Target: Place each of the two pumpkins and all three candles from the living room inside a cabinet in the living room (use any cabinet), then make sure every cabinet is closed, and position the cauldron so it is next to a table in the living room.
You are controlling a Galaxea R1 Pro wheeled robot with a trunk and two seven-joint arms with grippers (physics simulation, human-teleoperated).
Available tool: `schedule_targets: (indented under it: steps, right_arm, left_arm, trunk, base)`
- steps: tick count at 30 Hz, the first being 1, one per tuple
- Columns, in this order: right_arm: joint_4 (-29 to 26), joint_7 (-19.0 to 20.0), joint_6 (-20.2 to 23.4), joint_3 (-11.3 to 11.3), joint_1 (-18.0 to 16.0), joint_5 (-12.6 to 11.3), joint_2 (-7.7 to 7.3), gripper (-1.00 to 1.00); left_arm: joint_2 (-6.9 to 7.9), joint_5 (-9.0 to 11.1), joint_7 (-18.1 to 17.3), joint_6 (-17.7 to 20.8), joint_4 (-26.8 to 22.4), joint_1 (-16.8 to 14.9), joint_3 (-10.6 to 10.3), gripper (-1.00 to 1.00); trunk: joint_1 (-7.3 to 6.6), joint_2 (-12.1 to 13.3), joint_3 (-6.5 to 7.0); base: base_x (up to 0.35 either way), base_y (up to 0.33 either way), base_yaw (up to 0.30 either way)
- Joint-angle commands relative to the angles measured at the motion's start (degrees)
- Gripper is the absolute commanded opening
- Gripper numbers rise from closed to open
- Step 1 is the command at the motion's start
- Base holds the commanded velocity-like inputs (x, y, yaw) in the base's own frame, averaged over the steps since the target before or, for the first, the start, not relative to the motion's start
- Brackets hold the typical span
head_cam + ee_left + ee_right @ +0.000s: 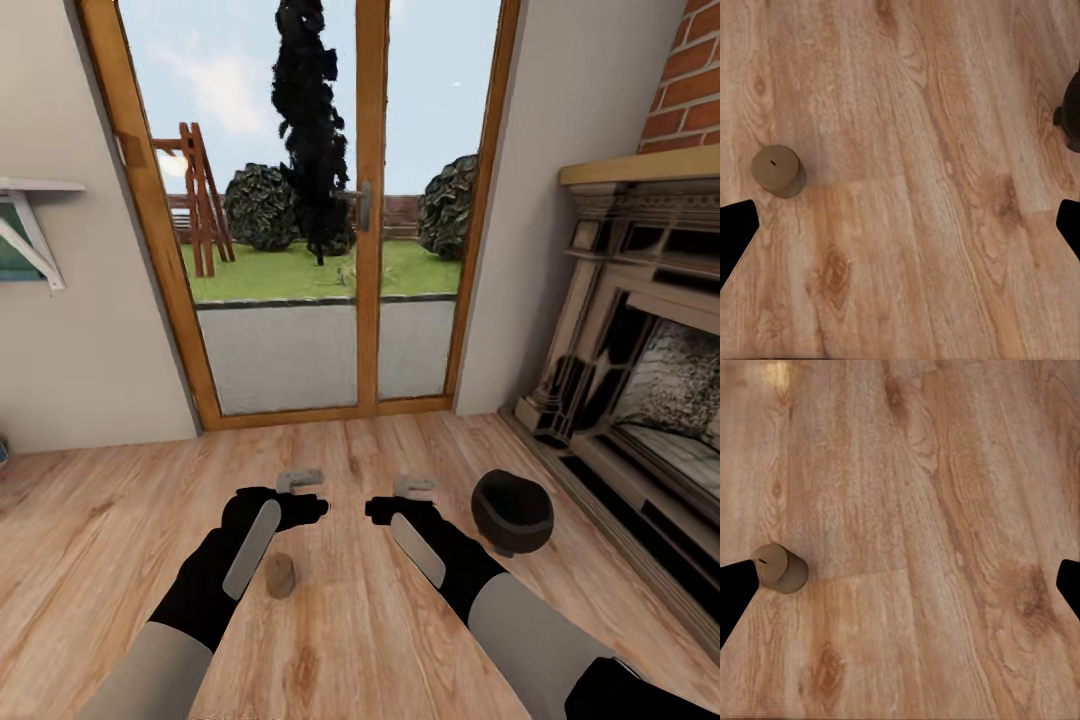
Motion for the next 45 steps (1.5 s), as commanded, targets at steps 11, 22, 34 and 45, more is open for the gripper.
schedule_targets:
  steps: [11, 22, 34, 45]
  right_arm:
    - [-0.12, -0.51, 0.12, 0.24, -0.05, -0.49, -0.05, 1.00]
    - [-0.12, -0.47, 0.12, 0.24, -0.04, -0.49, -0.06, 1.00]
    - [-0.12, -0.43, 0.12, 0.24, -0.08, -0.49, -0.13, 1.00]
    - [1.48, -0.33, 1.04, 0.24, -0.06, -1.08, 0.46, 1.00]
  left_arm:
    - [0.01, 0.59, 0.65, 0.12, -0.03, -0.05, 0.00, 1.00]
    - [1.58, 0.35, 0.55, 0.24, 0.42, -0.05, 8.16, 1.00]
    - [2.92, 0.66, 0.38, 0.21, 0.49, -0.05, 9.05, 1.00]
    - [3.01, 0.54, 0.39, 0.20, 0.42, -0.05, 9.15, 1.00]
  trunk:
    - [-0.01, -0.03, -0.06]
    - [-0.01, -0.03, -0.06]
    - [-0.01, -0.03, -0.06]
    - [-0.01, -0.03, -0.06]
  base:
    - [0.037, 0.002, 0.290]
    - [0.192, 0.049, 0.284]
    - [0.137, 0.010, 0.044]
    - [0.235, 0.111, 0.000]
